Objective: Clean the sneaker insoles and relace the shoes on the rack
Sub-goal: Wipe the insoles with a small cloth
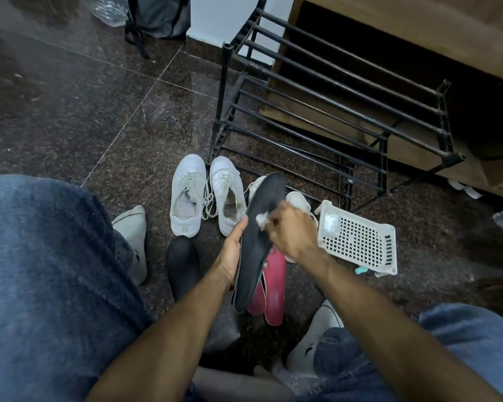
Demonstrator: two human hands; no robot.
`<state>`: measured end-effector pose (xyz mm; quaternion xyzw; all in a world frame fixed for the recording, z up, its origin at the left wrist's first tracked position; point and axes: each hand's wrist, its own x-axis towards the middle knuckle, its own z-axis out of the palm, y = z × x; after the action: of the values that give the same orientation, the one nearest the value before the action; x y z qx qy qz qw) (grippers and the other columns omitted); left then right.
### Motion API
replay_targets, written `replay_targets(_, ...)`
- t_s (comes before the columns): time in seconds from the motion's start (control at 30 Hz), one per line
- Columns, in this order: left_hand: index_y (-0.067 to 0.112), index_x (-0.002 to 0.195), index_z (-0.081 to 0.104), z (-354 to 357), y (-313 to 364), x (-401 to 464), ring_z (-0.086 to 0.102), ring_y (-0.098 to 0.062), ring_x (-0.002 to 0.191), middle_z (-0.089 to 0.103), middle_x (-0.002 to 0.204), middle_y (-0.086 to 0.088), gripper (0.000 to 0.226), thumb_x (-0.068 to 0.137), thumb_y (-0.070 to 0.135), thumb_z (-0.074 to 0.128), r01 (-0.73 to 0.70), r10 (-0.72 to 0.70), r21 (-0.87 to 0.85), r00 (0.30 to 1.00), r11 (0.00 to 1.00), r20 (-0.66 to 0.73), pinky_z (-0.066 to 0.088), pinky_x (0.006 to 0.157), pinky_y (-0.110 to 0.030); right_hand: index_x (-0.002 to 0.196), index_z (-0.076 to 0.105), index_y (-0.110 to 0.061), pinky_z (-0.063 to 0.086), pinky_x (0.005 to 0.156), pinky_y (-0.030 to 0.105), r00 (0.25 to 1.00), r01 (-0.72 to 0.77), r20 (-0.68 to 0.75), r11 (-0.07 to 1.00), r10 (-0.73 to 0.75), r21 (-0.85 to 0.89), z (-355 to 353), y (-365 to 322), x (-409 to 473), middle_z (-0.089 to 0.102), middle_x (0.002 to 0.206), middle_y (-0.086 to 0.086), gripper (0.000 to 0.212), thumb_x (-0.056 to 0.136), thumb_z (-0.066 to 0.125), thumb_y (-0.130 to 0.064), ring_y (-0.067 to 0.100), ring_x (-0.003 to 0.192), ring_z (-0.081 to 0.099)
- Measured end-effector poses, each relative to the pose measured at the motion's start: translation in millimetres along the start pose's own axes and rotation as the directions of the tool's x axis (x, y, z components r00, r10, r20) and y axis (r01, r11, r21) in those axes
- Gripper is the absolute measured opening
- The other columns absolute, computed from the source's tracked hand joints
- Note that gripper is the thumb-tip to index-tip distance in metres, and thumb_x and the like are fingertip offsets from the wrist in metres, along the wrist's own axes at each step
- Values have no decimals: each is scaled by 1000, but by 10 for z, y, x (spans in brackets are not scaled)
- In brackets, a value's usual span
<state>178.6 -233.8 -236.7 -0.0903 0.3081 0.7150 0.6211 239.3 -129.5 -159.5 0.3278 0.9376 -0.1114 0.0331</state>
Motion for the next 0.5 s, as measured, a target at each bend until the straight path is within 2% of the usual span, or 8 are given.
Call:
replay_targets(0.1, 3, 94, 76, -42, 7, 28, 72, -25, 76, 74, 92, -15, 51, 94, 44, 45, -65, 62, -84, 997, 994, -40, 59, 64, -31, 103, 71, -18, 49, 83, 39, 972, 170, 164, 986, -167, 1, 134, -182, -415, 59, 107, 3, 21, 93, 55, -27, 28, 96, 62)
replay_targets(0.17, 2, 98, 74, -56, 24, 26, 71, -25, 80, 73, 97, -16, 51, 93, 45, 47, -102, 97, -68, 992, 992, -78, 58, 67, -31, 103, 71, -19, 49, 85, 41, 952, 229, 206, 973, -226, 7, 146, -200, -499, 59, 109, 2, 21, 93, 55, -27, 29, 96, 62)
replay_targets(0.27, 7, 94, 77, 0, 31, 6, 64, -25, 78, 71, 93, -13, 52, 84, 51, 53, -107, 107, -8, 992, 994, -71, 52, 71, -36, 101, 72, -19, 51, 82, 40, 977, 182, 117, 983, -180, -4, 98, -120, -284, 60, 108, -1, 19, 93, 56, -28, 27, 94, 64)
replay_targets(0.37, 12, 87, 79, 31, 4, -13, 61, -23, 63, 69, 78, -10, 53, 85, 56, 49, -52, 55, 45, 996, 998, -68, 50, 57, -31, 100, 73, -20, 49, 82, 38, 999, 47, 26, 999, -48, 17, 3, -94, -40, 62, 109, -1, 20, 92, 57, -29, 29, 96, 62)
replay_targets(0.43, 12, 86, 79, 27, 14, -22, 65, -23, 64, 71, 78, -10, 53, 87, 54, 48, -78, 80, 29, 994, 997, -74, 52, 59, -32, 97, 73, -20, 49, 81, 37, 998, 41, 39, 999, -42, 30, 41, -155, -38, 63, 106, 0, 19, 90, 58, -29, 29, 97, 61)
replay_targets(0.5, 9, 86, 79, -13, 59, -23, 70, -23, 72, 74, 86, -11, 54, 94, 48, 44, -135, 129, -59, 986, 989, -102, 57, 67, -32, 91, 73, -20, 50, 79, 37, 993, 82, 83, 994, -88, 70, 145, -223, -183, 63, 102, 0, 16, 88, 59, -28, 28, 94, 62)
